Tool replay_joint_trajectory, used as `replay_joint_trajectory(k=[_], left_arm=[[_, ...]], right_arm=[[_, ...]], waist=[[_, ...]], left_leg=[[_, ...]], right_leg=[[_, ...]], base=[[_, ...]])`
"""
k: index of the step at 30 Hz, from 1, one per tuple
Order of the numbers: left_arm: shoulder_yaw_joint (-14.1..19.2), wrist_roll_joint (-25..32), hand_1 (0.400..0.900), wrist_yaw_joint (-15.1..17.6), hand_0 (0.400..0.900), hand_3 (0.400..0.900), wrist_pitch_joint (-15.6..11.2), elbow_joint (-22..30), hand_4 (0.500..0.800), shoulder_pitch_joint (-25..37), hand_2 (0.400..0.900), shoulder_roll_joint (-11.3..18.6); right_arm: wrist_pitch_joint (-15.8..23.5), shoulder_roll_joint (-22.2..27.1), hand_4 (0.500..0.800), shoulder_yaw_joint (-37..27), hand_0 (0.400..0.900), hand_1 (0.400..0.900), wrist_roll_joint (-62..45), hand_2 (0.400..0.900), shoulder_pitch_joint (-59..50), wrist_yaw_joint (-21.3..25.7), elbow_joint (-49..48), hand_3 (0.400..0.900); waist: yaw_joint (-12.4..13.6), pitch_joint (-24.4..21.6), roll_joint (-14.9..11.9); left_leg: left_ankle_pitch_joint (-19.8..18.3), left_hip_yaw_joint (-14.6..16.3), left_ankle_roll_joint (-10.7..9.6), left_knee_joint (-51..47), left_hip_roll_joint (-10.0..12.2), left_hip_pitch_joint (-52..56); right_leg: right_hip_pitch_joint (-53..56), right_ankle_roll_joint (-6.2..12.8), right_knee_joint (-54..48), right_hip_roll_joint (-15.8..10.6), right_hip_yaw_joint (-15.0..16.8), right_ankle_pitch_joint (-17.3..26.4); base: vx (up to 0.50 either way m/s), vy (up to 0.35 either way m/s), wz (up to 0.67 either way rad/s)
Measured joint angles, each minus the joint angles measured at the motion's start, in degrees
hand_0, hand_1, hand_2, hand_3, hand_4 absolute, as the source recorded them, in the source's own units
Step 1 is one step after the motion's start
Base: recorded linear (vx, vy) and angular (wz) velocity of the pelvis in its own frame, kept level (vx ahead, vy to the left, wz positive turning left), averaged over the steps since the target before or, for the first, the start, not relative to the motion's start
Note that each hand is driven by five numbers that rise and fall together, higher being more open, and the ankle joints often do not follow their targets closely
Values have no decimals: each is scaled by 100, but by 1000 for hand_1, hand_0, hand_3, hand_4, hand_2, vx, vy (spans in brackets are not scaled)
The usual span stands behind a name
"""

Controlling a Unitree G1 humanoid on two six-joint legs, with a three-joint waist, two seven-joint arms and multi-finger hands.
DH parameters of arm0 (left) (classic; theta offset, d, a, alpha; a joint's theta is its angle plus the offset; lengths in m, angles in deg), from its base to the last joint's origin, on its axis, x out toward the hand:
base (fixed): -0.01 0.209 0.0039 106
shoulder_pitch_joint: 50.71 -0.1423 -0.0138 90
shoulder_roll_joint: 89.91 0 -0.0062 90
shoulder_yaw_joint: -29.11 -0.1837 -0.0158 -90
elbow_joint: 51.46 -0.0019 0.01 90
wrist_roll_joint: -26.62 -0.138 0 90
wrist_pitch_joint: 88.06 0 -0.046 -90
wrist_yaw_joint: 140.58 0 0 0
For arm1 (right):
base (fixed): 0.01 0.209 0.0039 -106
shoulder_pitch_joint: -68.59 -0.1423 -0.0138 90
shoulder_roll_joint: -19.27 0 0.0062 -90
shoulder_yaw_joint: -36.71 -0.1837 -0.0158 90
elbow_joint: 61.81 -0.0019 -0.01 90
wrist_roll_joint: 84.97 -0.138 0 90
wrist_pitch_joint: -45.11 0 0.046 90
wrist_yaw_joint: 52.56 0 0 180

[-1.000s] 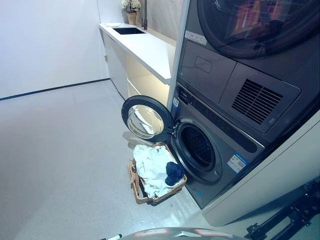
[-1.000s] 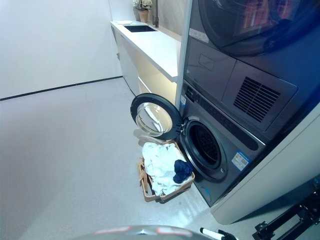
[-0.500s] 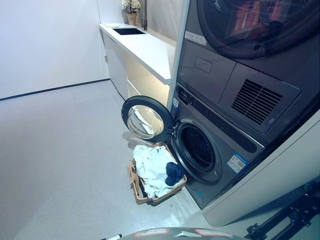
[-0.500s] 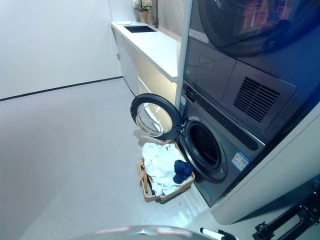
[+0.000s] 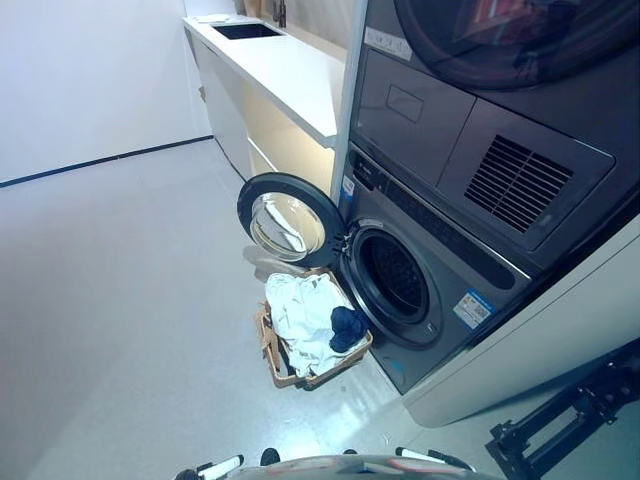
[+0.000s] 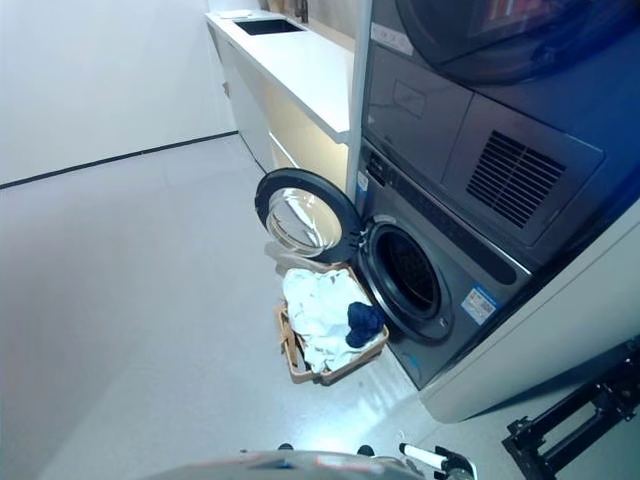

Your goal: Put the clothes in the basket into the washing machine.

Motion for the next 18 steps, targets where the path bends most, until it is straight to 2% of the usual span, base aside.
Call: replay_joint_trajectory(k=[1, 2, 4, 5, 7, 10, 13, 15, 16, 18], left_arm=[[16, 51, 900, 10, 900, 900, -50, 40, 800, 46, 900, -13], [50, 136, 900, 16, 900, 900, -84, 89, 800, 102, 900, 24], [60, 289, 900, 21, 900, 900, -130, 69, 800, 338, 900, -44], [64, 402, 900, 23, 900, 900, -149, 55, 800, 343, 900, -124], [85, 665, 900, 33, 900, 900, -176, 38, 800, 376, 900, -298], [125, 858, 900, 43, 900, 900, -179, 41, 800, 444, 900, -325], [175, 897, 900, 75, 900, 900, -172, 2, 800, 388, 900, -349], [177, 918, 900, 111, 900, 900, -170, -25, 800, 359, 900, -354], [178, 964, 900, 129, 900, 900, -166, -27, 800, 352, 900, -355], [185, 983, 900, 162, 900, 900, -164, -34, 800, 229, 900, -377]], right_arm=[[3, 7, 800, -4, 900, 900, 0, 900, -67, 2, -33, 900], [4, -18, 800, 5, 900, 900, 0, 900, -167, -2, -22, 900], [20, 52, 800, 18, 900, 900, 0, 900, -353, 10, 20, 900], [25, 132, 800, 18, 900, 900, 0, 900, -386, 13, 25, 900], [48, 332, 800, 25, 900, 900, 0, 900, -466, 52, 16, 900], [56, 465, 800, 27, 900, 900, 1, 900, -570, 120, 20, 900], [107, 512, 800, 20, 900, 900, 1, 900, -675, 150, -7, 900], [105, 524, 800, 8, 900, 900, 2, 900, -730, 158, -12, 900], [115, 529, 800, -18, 900, 900, 2, 900, -769, 160, -6, 900], [132, 538, 800, -41, 900, 900, 2, 900, -790, 169, 10, 900]], waist=[[37, 163, 79], [62, 308, 12], [80, 671, 38], [151, 757, 56], [172, 868, 194], [207, 891, 178], [201, 919, 161], [233, 967, 238], [255, 1039, 262], [368, 1018, 288]], left_leg=[[-129, -34, -105, 308, 103, -177], [-232, -61, -321, 713, 122, -331], [-260, -269, -568, 1755, 132, -790], [-94, -331, -622, 2100, 94, -923], [-85, -483, -649, 2717, 24, -1290], [-114, -463, -612, 2305, -86, -1440], [-29, -596, -638, 532, -208, -1158], [163, -866, -707, -523, -125, -1069], [189, -992, -767, -516, -83, -1163], [186, -953, -747, -499, 69, -1164]], right_leg=[[-90, -134, 347, 144, -98, -114], [-145, -317, 530, 196, -172, -322], [-104, -420, 615, 158, -169, -372], [-87, -449, 672, 136, -150, -395], [-35, -502, 701, 146, -177, -429], [-71, -550, 668, 136, -166, -433], [12, -593, 400, 251, -96, -393], [218, -595, 80, 424, -17, -348], [305, -610, -35, 494, 86, -334], [501, -624, -270, 521, 187, -318]], base=[[3, -243, 9], [0, -150, 7], [10, -117, 9], [51, -110, 4], [93, -38, -4], [175, 28, -11], [288, 98, -26], [272, 114, -27], [391, 212, -37], [435, 257, -47]])
